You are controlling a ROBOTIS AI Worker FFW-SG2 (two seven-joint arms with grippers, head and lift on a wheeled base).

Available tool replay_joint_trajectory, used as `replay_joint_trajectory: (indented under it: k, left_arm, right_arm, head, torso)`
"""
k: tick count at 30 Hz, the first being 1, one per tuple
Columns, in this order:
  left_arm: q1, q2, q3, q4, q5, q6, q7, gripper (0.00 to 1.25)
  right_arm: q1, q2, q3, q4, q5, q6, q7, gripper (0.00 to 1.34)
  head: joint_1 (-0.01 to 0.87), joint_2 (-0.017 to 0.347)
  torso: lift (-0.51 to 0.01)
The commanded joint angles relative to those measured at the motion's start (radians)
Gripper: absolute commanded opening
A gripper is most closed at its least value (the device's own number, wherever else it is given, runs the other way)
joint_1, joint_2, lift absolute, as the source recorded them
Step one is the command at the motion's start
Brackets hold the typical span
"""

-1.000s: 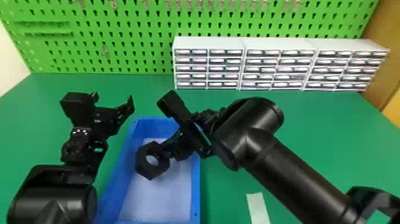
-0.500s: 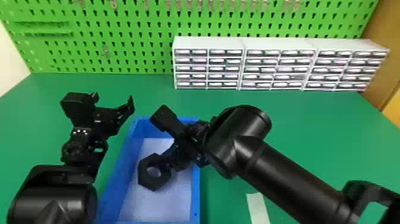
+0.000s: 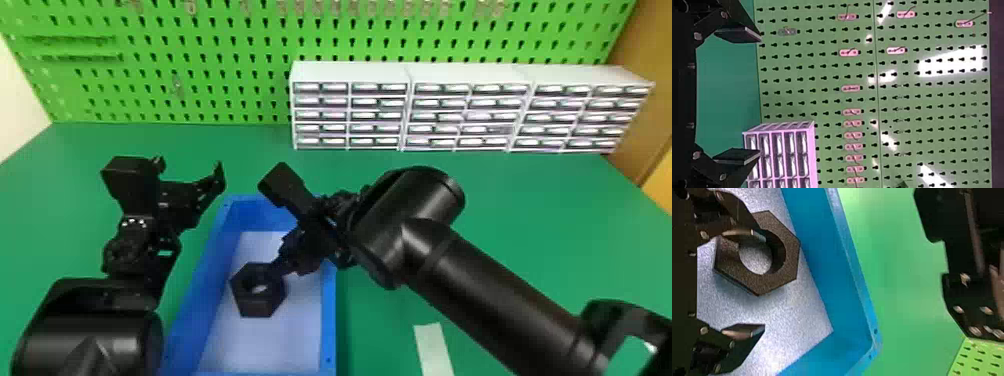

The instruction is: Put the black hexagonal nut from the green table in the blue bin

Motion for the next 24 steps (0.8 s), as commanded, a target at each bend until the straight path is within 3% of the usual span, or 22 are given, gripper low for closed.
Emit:
replay_joint_trajectory:
  k: [1, 6, 11, 18, 24]
  left_arm:
    - [0.002, 0.000, 0.004, -0.002, 0.000, 0.000, 0.000, 1.01]
    - [0.002, 0.000, 0.004, -0.004, 0.000, 0.000, 0.000, 1.01]
    - [0.002, 0.000, 0.002, -0.004, 0.000, 0.000, 0.000, 1.01]
    - [0.003, 0.000, 0.004, -0.005, 0.004, 0.000, 0.000, 1.01]
    - [0.002, 0.000, 0.004, -0.007, 0.004, 0.000, 0.000, 1.01]
  right_arm:
    - [0.018, -0.007, -0.059, -0.071, 0.039, 0.038, 0.003, 1.29]
    - [0.050, -0.008, -0.207, -0.183, 0.189, 0.066, 0.104, 1.29]
    - [0.105, -0.008, -0.385, -0.271, 0.315, 0.035, 0.158, 1.29]
    - [0.197, -0.010, -0.622, -0.303, 0.301, -0.129, 0.161, 1.28]
    - [0.260, -0.005, -0.779, -0.301, 0.249, -0.190, 0.112, 1.28]
  head:
    - [0.686, 0.052]
    - [0.686, 0.052]
    - [0.686, 0.052]
    - [0.686, 0.052]
    - [0.686, 0.052]
  torso:
    - [-0.097]
    - [-0.097]
    - [-0.097]
    - [-0.097]
    - [-0.097]
